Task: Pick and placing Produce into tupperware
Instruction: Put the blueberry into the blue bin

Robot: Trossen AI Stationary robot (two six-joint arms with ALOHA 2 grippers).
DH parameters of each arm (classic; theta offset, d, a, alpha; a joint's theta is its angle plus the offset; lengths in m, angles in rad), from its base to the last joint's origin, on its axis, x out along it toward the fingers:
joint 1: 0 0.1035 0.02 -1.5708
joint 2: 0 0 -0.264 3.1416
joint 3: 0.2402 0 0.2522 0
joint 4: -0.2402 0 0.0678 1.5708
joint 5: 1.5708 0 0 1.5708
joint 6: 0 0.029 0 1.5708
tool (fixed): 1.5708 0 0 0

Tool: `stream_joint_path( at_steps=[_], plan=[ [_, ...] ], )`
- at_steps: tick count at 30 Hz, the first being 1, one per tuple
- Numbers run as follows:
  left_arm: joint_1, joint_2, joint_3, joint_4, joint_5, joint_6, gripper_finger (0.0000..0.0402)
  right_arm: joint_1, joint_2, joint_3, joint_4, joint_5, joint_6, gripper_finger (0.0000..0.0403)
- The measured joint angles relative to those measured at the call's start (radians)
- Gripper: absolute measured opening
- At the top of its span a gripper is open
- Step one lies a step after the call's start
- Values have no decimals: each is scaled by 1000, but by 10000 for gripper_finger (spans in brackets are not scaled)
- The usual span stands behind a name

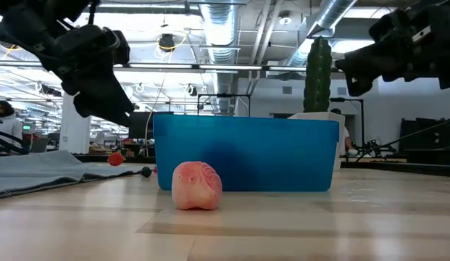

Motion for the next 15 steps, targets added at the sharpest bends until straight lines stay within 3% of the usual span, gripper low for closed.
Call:
stream_joint_path(
  at_steps=[15],
  plan=[
    [59,231,78,-54,77,66,251,2,214,0,89,-17,9,143]
  ],
)
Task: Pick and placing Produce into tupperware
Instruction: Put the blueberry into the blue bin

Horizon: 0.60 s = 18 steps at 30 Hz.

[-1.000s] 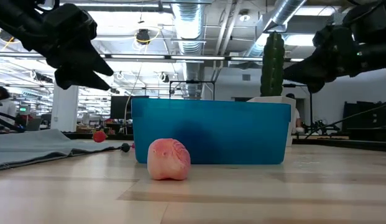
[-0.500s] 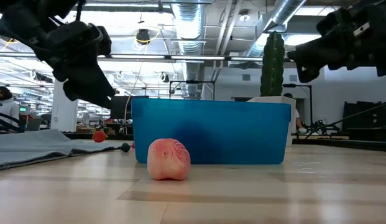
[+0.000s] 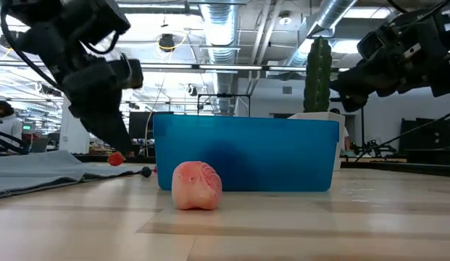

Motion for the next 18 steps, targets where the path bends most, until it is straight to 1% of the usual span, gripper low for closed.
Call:
stream_joint_path(
  at_steps=[4,10,14,18],
  plan=[
    [7,79,43,-6,31,21,251,0,42,0,48,0,0,142],
    [7,162,109,-3,33,52,251,0,77,0,78,0,0,139],
    [7,205,121,-27,33,52,251,0,76,0,78,-1,0,141],
    [7,230,123,6,32,52,251,0,76,0,74,-4,1,143]
  ],
)
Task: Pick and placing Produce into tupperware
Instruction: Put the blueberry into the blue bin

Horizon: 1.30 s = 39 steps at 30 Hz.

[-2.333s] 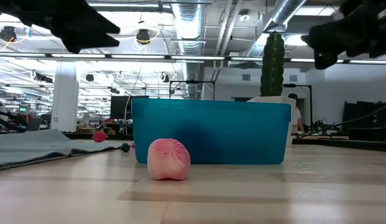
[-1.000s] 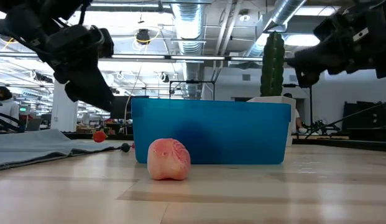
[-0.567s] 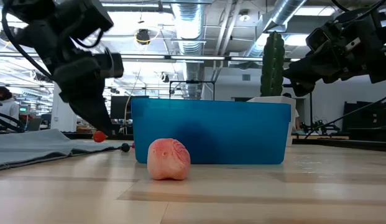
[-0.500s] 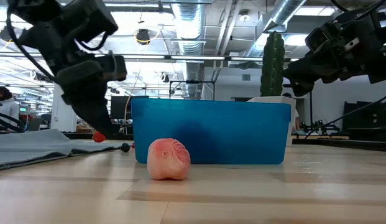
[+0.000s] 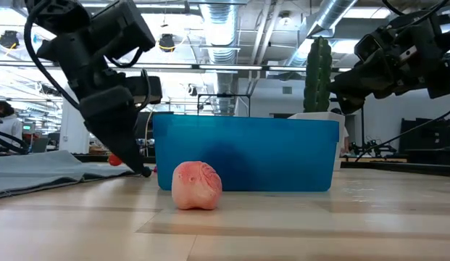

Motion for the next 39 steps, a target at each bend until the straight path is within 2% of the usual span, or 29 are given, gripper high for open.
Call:
stream_joint_path(
  at_steps=[26,30,39],
  plan=[
    [0,17,-2,63,-19,21,248,0,0,0,2,-3,1,141],
    [0,17,-2,60,-18,24,216,0,0,0,1,-3,0,143],
    [0,17,-2,61,-21,25,103,0,0,0,-1,-3,1,145]
  ],
)
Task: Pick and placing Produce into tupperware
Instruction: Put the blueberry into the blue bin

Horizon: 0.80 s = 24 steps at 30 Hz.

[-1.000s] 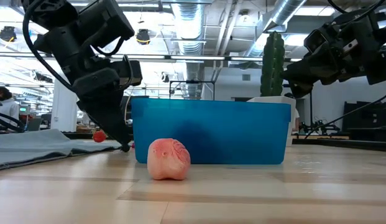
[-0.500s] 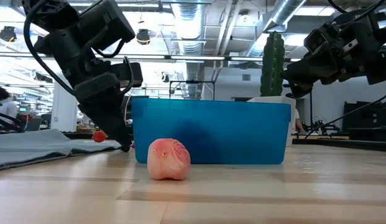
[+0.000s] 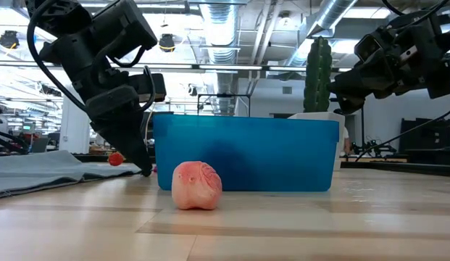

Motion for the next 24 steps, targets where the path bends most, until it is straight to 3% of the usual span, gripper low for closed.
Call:
stream_joint_path(
  at_steps=[6,12,18,24],
  plan=[
    [-2,0,13,0,32,34,57,0,0,0,-2,0,0,142],
    [-19,-3,58,-41,74,65,46,0,0,0,-2,0,8,145],
    [-33,-14,99,-228,-29,60,46,0,0,0,-9,0,18,144],
    [-49,-113,102,-235,-75,84,45,0,0,0,-13,0,18,142]
  ],
)
